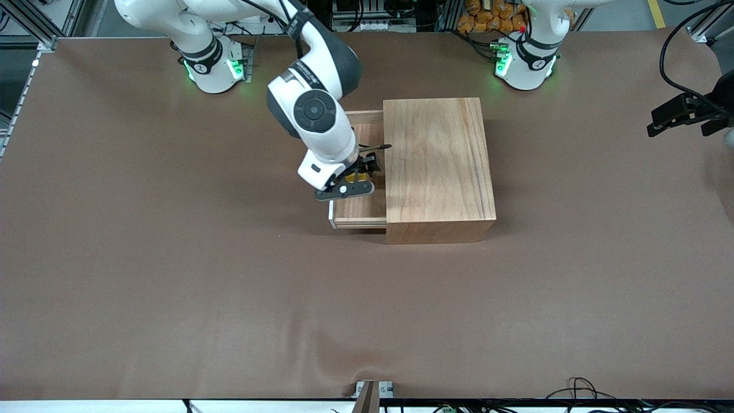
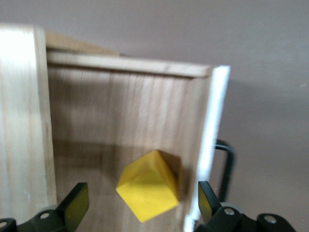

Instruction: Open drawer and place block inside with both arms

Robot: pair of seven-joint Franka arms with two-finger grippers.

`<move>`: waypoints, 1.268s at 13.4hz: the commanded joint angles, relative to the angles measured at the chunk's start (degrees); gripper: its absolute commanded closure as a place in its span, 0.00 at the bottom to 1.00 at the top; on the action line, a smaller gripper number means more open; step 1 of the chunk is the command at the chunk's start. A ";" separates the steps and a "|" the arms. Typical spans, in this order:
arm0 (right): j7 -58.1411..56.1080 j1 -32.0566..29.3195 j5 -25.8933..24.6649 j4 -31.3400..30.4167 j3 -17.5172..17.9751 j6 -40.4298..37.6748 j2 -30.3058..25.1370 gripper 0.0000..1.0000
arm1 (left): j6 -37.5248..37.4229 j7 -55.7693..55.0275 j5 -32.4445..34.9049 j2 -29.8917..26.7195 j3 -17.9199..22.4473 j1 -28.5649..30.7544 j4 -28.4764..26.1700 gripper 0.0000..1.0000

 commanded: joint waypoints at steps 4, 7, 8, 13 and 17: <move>-0.60 -7.87 -5.15 -1.12 0.15 -9.95 -9.43 0.00 | 0.66 2.88 -0.75 -0.80 0.37 0.06 -0.86 0.00; -8.92 -14.36 -7.38 -1.39 0.23 -14.80 -13.21 0.00 | 0.66 2.97 -0.93 -0.71 0.37 -0.02 -0.77 0.00; -12.18 -16.82 -7.38 -1.47 0.23 -15.77 -14.43 0.00 | 0.66 2.97 -0.93 -0.71 0.28 -0.11 -0.77 0.00; -23.88 -30.61 -7.03 -1.65 0.93 -23.32 -19.62 0.00 | 0.66 3.23 -0.84 -0.80 0.54 -0.90 -0.77 0.00; -29.88 -39.95 -6.68 -0.95 1.82 -28.60 -24.10 0.00 | 0.66 3.23 -0.49 -0.80 1.07 -1.52 -0.77 0.00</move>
